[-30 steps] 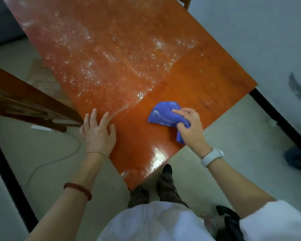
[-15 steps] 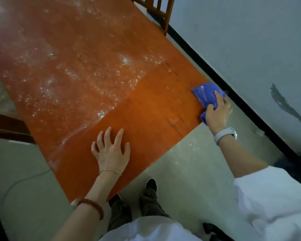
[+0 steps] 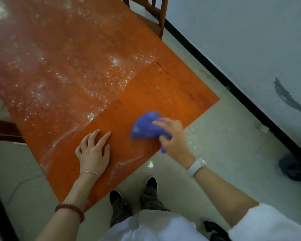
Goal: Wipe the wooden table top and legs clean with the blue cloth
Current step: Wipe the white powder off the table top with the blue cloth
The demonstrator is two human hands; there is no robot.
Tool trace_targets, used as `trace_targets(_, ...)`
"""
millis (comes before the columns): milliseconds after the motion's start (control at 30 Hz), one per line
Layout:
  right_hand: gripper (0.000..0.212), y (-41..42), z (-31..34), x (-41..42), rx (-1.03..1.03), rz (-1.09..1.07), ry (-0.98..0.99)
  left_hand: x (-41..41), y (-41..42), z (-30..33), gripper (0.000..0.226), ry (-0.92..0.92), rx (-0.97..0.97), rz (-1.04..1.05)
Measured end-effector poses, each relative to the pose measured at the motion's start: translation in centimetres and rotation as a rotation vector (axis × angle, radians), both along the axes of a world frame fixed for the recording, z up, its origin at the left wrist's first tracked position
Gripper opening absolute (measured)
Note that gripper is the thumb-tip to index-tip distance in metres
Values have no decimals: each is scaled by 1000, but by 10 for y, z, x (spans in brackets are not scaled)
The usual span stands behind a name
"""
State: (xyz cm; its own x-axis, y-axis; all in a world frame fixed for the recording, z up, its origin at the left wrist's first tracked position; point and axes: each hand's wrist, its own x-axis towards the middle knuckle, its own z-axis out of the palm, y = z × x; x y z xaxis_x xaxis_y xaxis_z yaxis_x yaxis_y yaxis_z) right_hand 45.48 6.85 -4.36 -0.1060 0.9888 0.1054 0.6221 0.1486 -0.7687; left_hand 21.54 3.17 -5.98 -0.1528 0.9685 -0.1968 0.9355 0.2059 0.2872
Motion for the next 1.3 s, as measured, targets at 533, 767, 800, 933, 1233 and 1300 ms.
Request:
trace_targets(533, 49, -122, -9, -133, -125, 497, 47, -97, -76, 5, 53, 4, 25, 165)
trace_targets(767, 46, -108, -12, -140, -111, -448, -91, -151, -101, 4, 45, -105, 42, -21)
trace_targets(800, 45, -122, -18, -158, -90, -414, -161, -159, -103, 4, 43, -122, 39, -77)
trace_targets(933, 43, -205, -27, -244, 25, 107, -243, -202, -109, -2, 44, -175, 35, -175)
trace_targets(1233, 44, -164, 18, -234, -6, -359, 141, -257, -102, 11, 38, -183, 88, -163)
trace_targets(1300, 47, -128, 14, -223, -58, -571, 78, -259, -96, 11, 39, -205, 96, -155)
